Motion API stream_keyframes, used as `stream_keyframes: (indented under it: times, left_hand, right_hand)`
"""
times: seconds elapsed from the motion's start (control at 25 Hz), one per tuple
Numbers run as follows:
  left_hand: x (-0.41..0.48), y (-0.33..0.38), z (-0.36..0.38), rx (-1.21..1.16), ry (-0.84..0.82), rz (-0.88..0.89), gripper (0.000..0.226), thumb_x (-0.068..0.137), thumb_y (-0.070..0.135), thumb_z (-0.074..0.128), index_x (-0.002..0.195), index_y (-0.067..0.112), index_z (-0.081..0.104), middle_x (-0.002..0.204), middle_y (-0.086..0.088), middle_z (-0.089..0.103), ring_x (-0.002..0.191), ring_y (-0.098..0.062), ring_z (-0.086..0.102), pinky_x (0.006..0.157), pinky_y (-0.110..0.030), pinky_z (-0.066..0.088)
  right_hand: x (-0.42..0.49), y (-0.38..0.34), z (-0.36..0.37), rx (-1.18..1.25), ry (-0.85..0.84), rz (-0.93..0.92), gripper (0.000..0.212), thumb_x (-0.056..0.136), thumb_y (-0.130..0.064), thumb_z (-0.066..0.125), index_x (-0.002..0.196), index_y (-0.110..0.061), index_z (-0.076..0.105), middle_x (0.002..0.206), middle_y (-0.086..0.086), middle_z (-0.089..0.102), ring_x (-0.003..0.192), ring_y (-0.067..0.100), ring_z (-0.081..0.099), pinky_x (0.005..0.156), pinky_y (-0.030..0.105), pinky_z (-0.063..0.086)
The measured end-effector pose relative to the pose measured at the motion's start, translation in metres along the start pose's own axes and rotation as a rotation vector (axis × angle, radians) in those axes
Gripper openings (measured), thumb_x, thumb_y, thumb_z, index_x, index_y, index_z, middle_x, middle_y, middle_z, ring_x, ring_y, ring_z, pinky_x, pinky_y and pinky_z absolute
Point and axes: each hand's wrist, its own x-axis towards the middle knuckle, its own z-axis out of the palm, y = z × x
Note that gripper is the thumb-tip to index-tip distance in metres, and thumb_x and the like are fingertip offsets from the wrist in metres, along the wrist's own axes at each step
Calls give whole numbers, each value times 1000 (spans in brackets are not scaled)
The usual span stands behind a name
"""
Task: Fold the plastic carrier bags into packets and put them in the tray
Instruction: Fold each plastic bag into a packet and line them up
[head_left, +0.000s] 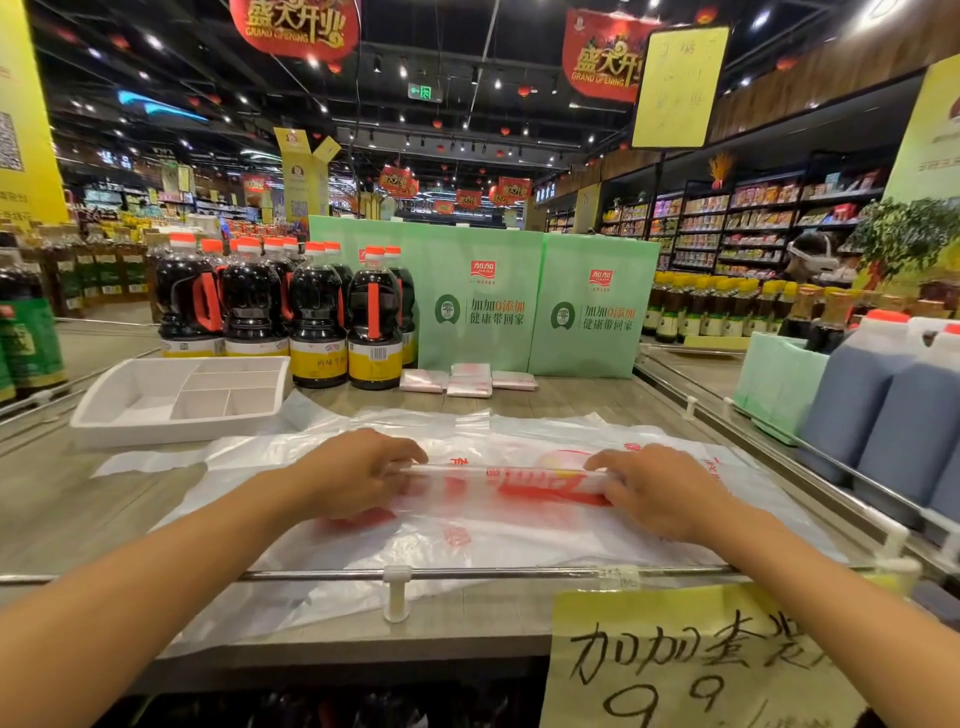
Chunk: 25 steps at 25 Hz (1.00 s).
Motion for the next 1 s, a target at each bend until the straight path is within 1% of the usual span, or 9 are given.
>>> stream_keyframes:
  times: [0.12,0.28,0.36,0.44,0.52,0.6,0.76,0.92,1.0]
  left_hand:
    - [-4,6,-11,95,112,-19,39,92,40,46,127,36,64,106,2,74,91,-18,62,74,-32,45]
    - [-4,14,-18,244,168,5,54,85,42,31,129,33,63,97,2,73,85,-18,62,73,-33,51]
    - [0,12,-17,265,181,-30,49,92,41,34,134,34,58,112,2,72,95,-20,64,79,-35,53]
    - [4,8,-14,242,141,-87,45,99,34,42,144,34,51,132,1,65,113,-22,61,87,-35,49]
    - [6,1,-8,251,83,-103,52,100,31,48,151,35,42,142,2,57,126,-21,54,101,-38,40]
    - [9,-7,-1,271,49,-111,56,99,32,49,154,36,36,144,4,52,131,-20,48,108,-42,34]
    - [12,-17,11,243,-37,-117,54,103,31,41,156,32,33,150,0,45,131,-23,47,107,-42,39]
    - [14,-12,9,221,-246,-121,48,107,40,31,152,26,39,157,-4,37,132,-29,47,110,-44,38]
    - [16,-8,8,250,-337,-137,55,103,50,24,147,24,44,156,-4,38,132,-29,47,110,-46,39]
  right_hand:
    - [-2,4,-1,146,146,24,32,93,-26,57,122,-35,69,81,-10,71,77,14,63,62,28,43]
    - [0,4,-1,118,194,62,36,90,-28,58,123,-37,67,90,-9,73,83,17,64,70,31,51]
    - [2,5,0,77,185,91,40,91,-32,55,131,-36,61,99,-8,73,93,20,65,75,33,51]
    - [4,7,0,54,157,102,44,96,-36,55,140,-34,54,118,-7,70,109,20,63,86,35,50]
    - [7,8,4,-6,93,80,48,101,-39,53,148,-32,45,140,-6,59,128,19,54,103,36,43]
    - [9,8,8,-36,30,40,48,106,-40,45,153,-33,38,154,-7,45,139,18,43,112,36,35]
    - [7,0,11,38,-65,-129,47,107,-39,38,154,-41,33,153,-11,45,138,15,43,115,37,34]
    - [18,-27,10,129,-210,-149,54,107,-48,35,157,-30,32,159,-4,39,145,20,36,120,40,30]
    - [28,-48,17,127,-289,-161,57,107,-54,32,157,-27,32,161,1,36,148,23,30,123,44,24]
